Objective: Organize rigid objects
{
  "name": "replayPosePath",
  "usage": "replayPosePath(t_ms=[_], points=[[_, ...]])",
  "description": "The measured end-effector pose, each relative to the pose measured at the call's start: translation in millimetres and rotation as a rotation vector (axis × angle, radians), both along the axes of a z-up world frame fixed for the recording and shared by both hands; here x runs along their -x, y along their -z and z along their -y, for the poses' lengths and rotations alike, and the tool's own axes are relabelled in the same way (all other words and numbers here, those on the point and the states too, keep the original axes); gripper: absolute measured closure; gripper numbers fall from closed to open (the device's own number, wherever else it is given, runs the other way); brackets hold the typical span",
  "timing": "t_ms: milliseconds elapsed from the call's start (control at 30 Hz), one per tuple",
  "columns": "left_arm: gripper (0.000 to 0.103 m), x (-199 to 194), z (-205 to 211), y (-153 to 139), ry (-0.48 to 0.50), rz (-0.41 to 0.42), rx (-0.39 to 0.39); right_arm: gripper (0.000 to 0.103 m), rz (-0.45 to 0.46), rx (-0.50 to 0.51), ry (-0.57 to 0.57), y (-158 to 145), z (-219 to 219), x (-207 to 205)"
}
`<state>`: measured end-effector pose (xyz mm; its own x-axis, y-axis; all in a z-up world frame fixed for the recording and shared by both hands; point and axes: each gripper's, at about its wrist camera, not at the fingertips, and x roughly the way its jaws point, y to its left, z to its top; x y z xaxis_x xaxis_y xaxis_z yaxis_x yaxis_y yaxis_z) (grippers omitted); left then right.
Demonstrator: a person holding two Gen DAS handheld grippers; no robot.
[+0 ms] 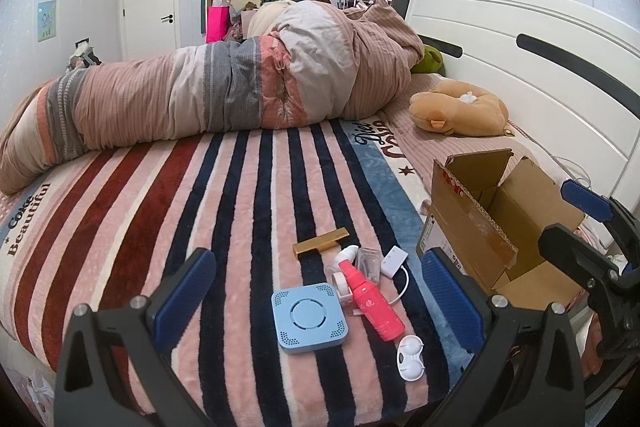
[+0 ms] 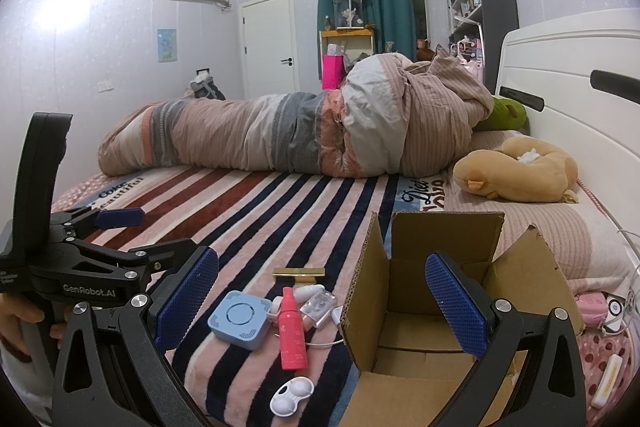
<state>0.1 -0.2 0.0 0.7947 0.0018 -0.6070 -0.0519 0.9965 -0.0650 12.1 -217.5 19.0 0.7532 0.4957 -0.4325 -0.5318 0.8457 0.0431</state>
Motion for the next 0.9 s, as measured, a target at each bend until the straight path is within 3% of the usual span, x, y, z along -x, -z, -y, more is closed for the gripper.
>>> replayPosePath(t_ms=[900], points=[[0.0,0.8,3.6,0.3,0.007,0.004,0.012,0.0,0.019,-0.02,-0.019,-3.5,-1.4,6.3]])
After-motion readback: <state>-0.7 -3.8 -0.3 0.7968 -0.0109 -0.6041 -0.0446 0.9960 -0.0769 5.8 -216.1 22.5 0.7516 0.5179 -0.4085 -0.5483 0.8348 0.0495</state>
